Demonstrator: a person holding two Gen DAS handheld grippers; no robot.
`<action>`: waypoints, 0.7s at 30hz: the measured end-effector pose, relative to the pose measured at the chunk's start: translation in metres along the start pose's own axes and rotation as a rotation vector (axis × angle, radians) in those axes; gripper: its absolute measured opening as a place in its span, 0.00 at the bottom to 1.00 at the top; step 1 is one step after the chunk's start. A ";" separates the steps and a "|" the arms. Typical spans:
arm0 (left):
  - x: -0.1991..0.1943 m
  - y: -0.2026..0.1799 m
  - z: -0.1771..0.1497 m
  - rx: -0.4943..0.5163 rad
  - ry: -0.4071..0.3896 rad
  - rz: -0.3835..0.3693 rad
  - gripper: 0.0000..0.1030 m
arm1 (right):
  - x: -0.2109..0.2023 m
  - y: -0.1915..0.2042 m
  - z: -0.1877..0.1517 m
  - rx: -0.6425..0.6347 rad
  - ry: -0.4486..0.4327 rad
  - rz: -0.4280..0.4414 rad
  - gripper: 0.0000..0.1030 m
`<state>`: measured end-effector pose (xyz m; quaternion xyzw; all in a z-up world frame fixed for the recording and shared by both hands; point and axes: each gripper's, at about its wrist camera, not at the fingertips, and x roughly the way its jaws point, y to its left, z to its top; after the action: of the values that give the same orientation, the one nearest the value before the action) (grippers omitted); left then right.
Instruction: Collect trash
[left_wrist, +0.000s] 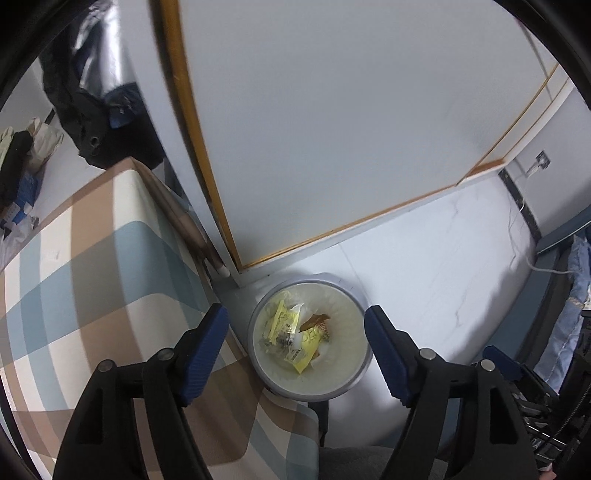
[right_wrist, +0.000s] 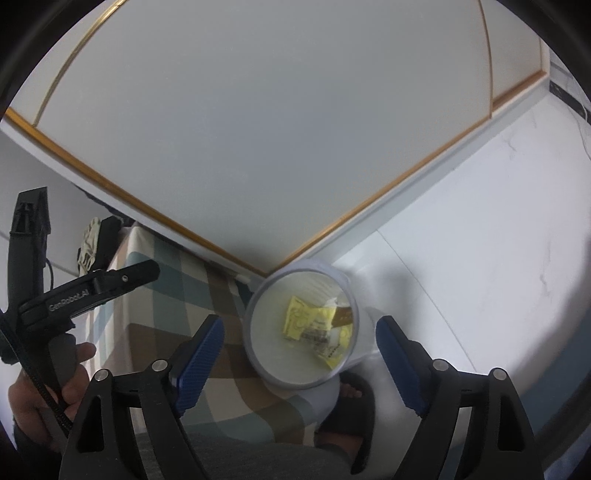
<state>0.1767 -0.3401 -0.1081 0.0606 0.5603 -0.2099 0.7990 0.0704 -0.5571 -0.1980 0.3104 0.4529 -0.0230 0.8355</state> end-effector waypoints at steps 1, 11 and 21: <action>-0.005 0.002 -0.001 -0.010 -0.010 -0.009 0.71 | -0.002 0.003 0.000 -0.006 -0.004 0.003 0.83; -0.038 0.019 -0.016 -0.052 -0.063 0.003 0.71 | -0.022 0.032 -0.006 -0.059 -0.037 0.028 0.87; -0.065 0.025 -0.027 -0.065 -0.122 0.011 0.71 | -0.039 0.051 -0.011 -0.106 -0.058 0.033 0.90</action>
<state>0.1441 -0.2914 -0.0615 0.0251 0.5169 -0.1905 0.8342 0.0549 -0.5195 -0.1469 0.2724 0.4239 0.0060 0.8638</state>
